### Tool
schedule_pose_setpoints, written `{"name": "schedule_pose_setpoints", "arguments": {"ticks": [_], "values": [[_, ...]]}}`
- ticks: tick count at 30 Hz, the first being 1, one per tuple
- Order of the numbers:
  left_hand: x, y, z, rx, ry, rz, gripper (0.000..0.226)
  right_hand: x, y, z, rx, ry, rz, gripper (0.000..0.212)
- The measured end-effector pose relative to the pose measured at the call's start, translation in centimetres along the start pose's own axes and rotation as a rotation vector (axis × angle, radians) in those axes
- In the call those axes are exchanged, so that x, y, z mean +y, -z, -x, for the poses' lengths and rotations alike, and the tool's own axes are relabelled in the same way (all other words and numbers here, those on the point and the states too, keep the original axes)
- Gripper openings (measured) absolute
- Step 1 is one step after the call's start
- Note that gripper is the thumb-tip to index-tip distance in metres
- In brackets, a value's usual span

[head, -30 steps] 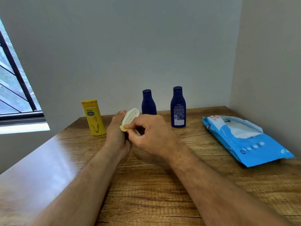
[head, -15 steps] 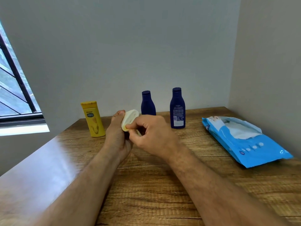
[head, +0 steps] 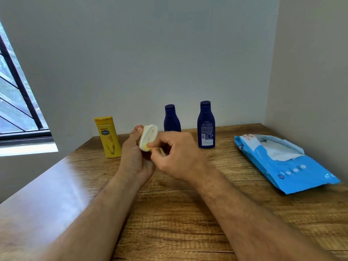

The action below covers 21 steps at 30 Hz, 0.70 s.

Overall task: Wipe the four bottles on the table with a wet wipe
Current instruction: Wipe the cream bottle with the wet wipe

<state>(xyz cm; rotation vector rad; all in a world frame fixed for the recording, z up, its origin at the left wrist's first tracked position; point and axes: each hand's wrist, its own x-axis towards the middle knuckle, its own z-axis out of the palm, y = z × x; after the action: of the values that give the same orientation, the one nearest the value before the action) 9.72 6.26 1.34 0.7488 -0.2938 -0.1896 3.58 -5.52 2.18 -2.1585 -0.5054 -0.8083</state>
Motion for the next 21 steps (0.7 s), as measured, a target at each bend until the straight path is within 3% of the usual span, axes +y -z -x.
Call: {"name": "schedule_pose_setpoints", "arguments": {"ticks": [3,5,8,10,11,13,16,18,21], "values": [[0.2,-0.4,0.4,-0.022,-0.040,0.004,0.029,-0.2,-0.3,0.0,-0.031,0.033,-0.109,0.015],[0.5,-0.6,0.5,-0.091,-0.041,0.034,0.037,-0.2,-0.2,-0.3,0.103,0.006,-0.279,0.004],[0.8,-0.3,0.2,-0.094,0.000,0.005,0.031,0.2,0.5,-0.8,0.255,-0.121,-0.581,0.008],[0.9,-0.2,0.2,-0.142,0.017,-0.003,0.022,0.3,0.6,-1.1,0.355,-0.226,-0.628,0.013],[0.9,-0.3,0.2,-0.169,0.022,0.005,0.031,0.4,0.7,-1.2,0.395,-0.275,-0.579,0.014],[0.8,-0.3,0.5,-0.191,0.048,0.034,0.056,0.5,0.6,-1.3,0.376,-0.328,-0.517,0.011],[1.0,-0.2,0.7,-0.180,0.113,0.056,0.079,0.2,0.6,-1.1,0.192,-0.315,-0.585,0.013],[1.2,-0.2,1.0,-0.180,0.133,-0.064,0.070,-0.2,0.7,-0.9,0.139,-0.315,-0.643,0.014],[1.0,-0.6,1.2,-0.212,0.132,-0.220,0.057,-0.5,0.8,-1.0,0.238,-0.359,-0.598,0.001]]}}
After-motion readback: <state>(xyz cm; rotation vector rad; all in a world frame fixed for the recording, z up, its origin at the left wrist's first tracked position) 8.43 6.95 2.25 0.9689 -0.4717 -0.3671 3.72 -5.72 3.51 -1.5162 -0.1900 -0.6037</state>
